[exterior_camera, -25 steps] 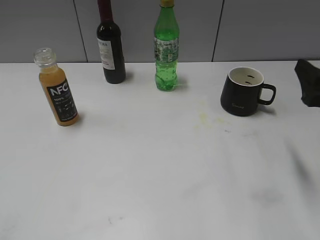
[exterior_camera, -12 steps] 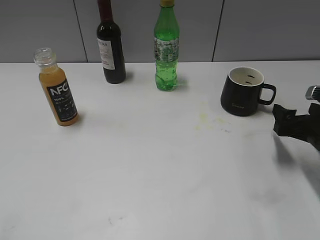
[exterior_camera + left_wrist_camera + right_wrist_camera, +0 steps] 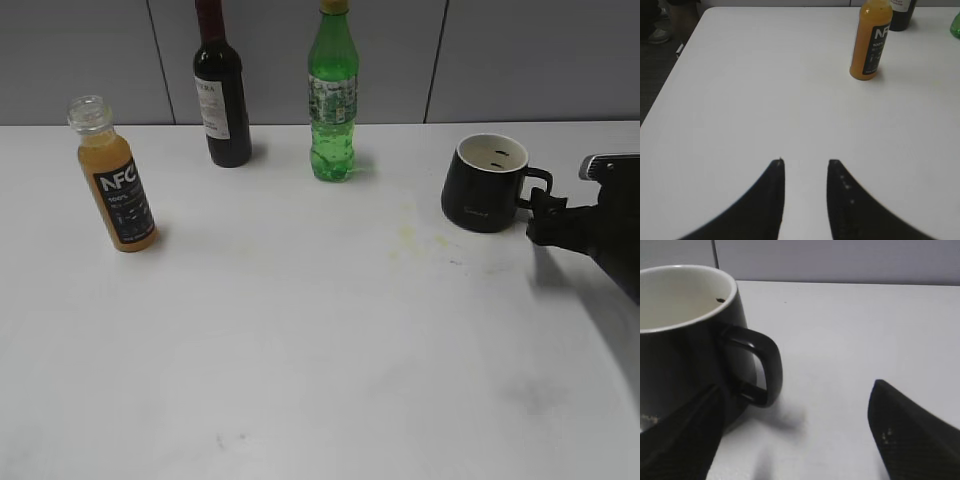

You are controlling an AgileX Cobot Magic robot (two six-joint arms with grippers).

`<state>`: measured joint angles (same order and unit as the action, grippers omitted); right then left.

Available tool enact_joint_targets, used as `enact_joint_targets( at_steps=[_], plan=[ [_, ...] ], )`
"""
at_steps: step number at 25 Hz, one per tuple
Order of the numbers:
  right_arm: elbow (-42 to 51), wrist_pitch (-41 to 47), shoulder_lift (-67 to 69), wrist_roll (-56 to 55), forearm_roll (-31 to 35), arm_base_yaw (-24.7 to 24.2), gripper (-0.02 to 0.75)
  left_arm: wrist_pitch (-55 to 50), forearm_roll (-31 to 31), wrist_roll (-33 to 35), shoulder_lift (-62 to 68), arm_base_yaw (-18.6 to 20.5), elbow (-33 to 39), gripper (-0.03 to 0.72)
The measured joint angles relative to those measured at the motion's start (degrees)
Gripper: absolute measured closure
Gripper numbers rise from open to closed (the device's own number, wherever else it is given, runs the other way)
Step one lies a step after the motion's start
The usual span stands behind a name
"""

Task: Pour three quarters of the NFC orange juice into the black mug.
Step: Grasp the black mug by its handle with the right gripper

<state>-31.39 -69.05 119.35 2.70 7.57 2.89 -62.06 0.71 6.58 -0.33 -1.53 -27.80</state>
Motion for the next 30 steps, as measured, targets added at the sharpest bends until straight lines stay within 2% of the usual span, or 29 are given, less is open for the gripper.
enact_joint_targets(
  at_steps=[22, 24, 26, 29, 30],
  plan=[
    [-13.4, 0.0, 10.6, 0.1, 2.2, 0.0, 0.088, 0.0, 0.0, 0.0, 0.0, 0.0, 0.0, 0.452],
    [-14.0, 0.0, 11.0, 0.1, 2.2, 0.0, 0.132, 0.0, 0.0, 0.0, 0.0, 0.0, 0.0, 0.452],
    [-14.5, 0.0, 11.1, 0.1, 1.9, 0.0, 0.214, 0.0, 0.0, 0.0, 0.0, 0.0, 0.0, 0.452],
    [-14.5, -0.1, 11.4, 0.1, 1.2, 0.0, 0.433, 0.0, 0.0, 0.0, 0.0, 0.0, 0.0, 0.452],
    [-14.5, -0.2, 11.4, 0.1, 0.8, 0.0, 0.534, 0.0, 0.0, 0.0, 0.0, 0.0, 0.0, 0.452]
  ],
)
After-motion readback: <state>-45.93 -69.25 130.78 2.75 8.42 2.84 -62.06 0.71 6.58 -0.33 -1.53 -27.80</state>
